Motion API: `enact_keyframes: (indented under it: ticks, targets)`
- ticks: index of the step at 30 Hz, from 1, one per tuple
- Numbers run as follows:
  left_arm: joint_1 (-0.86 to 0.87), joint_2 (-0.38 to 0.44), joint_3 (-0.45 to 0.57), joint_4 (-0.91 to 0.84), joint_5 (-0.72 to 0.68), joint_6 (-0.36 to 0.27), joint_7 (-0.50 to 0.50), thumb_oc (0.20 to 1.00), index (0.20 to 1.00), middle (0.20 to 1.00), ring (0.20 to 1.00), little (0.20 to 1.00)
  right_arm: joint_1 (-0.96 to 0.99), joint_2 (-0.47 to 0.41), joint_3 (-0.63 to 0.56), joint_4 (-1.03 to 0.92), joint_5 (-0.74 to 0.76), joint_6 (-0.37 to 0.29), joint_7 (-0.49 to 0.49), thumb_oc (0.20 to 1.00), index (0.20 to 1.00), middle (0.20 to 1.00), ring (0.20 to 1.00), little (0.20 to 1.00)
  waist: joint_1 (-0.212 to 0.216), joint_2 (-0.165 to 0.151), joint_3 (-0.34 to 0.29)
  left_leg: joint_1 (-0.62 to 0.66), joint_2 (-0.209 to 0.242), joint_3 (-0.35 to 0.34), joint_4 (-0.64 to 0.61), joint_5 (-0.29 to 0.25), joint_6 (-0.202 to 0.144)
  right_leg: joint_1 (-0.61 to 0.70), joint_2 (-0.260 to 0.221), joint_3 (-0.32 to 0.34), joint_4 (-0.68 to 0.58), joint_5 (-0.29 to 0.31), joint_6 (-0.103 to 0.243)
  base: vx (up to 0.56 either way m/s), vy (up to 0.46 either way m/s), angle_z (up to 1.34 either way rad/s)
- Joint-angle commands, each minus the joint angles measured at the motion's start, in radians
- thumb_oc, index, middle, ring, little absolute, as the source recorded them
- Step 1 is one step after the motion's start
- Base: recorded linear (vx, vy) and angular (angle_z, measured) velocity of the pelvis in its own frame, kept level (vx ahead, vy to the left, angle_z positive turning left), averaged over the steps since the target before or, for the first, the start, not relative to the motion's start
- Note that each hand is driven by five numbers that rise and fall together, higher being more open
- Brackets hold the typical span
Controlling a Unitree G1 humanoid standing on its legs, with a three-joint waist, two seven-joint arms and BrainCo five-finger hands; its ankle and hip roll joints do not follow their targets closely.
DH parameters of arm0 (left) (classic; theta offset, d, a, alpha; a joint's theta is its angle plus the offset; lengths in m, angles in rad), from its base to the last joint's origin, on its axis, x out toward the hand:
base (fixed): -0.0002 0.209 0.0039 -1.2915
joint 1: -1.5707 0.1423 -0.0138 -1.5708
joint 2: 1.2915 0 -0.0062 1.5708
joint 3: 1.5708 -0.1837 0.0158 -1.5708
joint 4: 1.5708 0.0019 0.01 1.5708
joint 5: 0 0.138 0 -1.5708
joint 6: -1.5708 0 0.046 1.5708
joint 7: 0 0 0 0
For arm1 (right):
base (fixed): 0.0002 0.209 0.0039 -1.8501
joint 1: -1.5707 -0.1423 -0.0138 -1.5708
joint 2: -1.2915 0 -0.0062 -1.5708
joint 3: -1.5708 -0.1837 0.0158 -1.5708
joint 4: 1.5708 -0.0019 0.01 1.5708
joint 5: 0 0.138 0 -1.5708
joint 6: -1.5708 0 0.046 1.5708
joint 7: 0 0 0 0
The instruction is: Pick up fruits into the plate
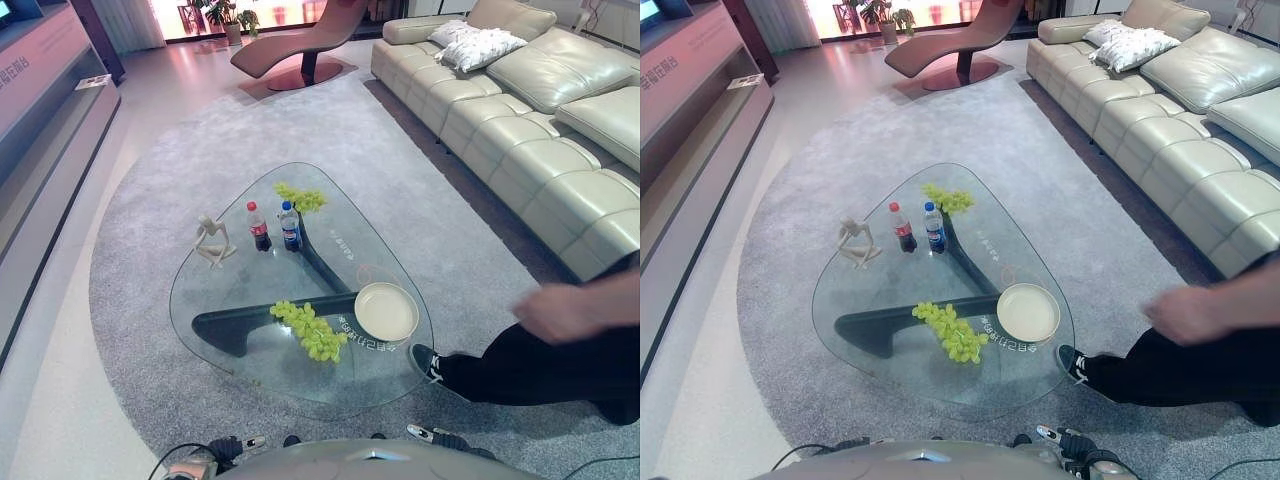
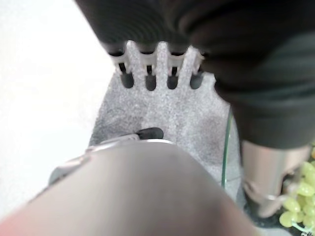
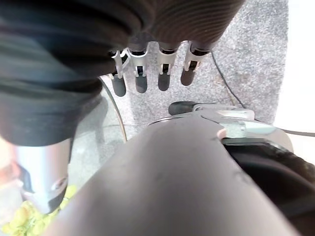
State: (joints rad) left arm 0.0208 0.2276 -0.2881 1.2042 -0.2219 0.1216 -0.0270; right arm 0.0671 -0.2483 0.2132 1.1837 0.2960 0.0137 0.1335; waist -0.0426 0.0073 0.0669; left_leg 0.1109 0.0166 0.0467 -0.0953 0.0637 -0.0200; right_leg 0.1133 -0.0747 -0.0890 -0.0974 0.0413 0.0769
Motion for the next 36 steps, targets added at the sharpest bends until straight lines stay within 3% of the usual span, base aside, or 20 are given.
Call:
enact_keyframes:
  ticks: [1, 9, 19, 27, 32, 36]
  targets:
    - [-0.083, -0.008, -0.022, 0.037, 0.096, -0.043, 0.023, 1.000, 1.000, 1.000, 1.000, 1.000, -0.081, 0.044, 0.027, 0.028, 0.045, -0.008, 0.010, 1.000, 1.000, 1.000, 1.000, 1.000, 0.031, -0.023, 0.054, 0.081, -0.006, 0.013, 0.008, -0.170, 0.012, 0.038, -0.013, -0.003, 0.037, -0.072, 0.026, 0.00, 0.000, 0.00]
    - [-0.091, 0.007, -0.002, 0.050, 0.101, -0.039, 0.056, 1.000, 1.000, 1.000, 1.000, 1.000, -0.097, 0.030, 0.020, 0.049, 0.053, 0.007, 0.024, 1.000, 1.000, 1.000, 1.000, 1.000, 0.036, -0.022, 0.048, 0.082, -0.005, 0.016, 0.008, -0.169, 0.008, 0.042, -0.016, -0.010, 0.031, -0.069, 0.029, 0.01, 0.000, 0.00]
    - [-0.116, 0.033, -0.087, 0.032, 0.322, -0.106, 0.182, 1.000, 1.000, 1.000, 1.000, 1.000, -0.123, 0.001, 0.040, 0.058, 0.062, 0.019, 0.045, 1.000, 1.000, 1.000, 1.000, 1.000, 0.033, -0.021, 0.071, 0.068, 0.001, 0.022, 0.013, -0.164, 0.007, 0.020, -0.015, 0.002, 0.036, -0.064, 0.030, 0.01, -0.004, 0.00]
    - [-0.294, 0.108, -0.216, -0.076, 0.414, -0.221, 0.308, 1.000, 1.000, 1.000, 1.000, 1.000, -0.217, -0.069, 0.103, -0.006, 0.127, -0.009, 0.074, 1.000, 1.000, 1.000, 1.000, 1.000, 0.014, -0.011, 0.188, -0.035, 0.008, 0.020, 0.038, -0.140, 0.007, -0.098, -0.006, 0.042, 0.073, -0.052, 0.025, -0.14, -0.008, -0.08]
    - [-0.465, 0.227, -0.252, -0.168, 0.421, -0.225, 0.329, 1.000, 1.000, 1.000, 1.000, 1.000, -0.308, -0.127, 0.124, -0.062, 0.176, -0.004, 0.088, 1.000, 1.000, 1.000, 1.000, 1.000, 0.003, 0.003, 0.277, -0.120, 0.006, 0.016, 0.046, -0.115, 0.003, -0.184, 0.000, 0.056, 0.088, -0.036, 0.020, -0.17, 0.008, -0.08]
    - [-0.628, 0.350, -0.329, -0.239, 0.531, -0.229, 0.345, 1.000, 1.000, 1.000, 1.000, 1.000, -0.417, -0.179, 0.138, -0.104, 0.213, 0.032, 0.085, 1.000, 1.000, 1.000, 1.000, 1.000, -0.006, 0.021, 0.355, -0.193, 0.001, 0.006, 0.050, -0.091, -0.005, -0.262, 0.008, 0.056, 0.114, -0.032, 0.010, -0.14, 0.020, -0.14]
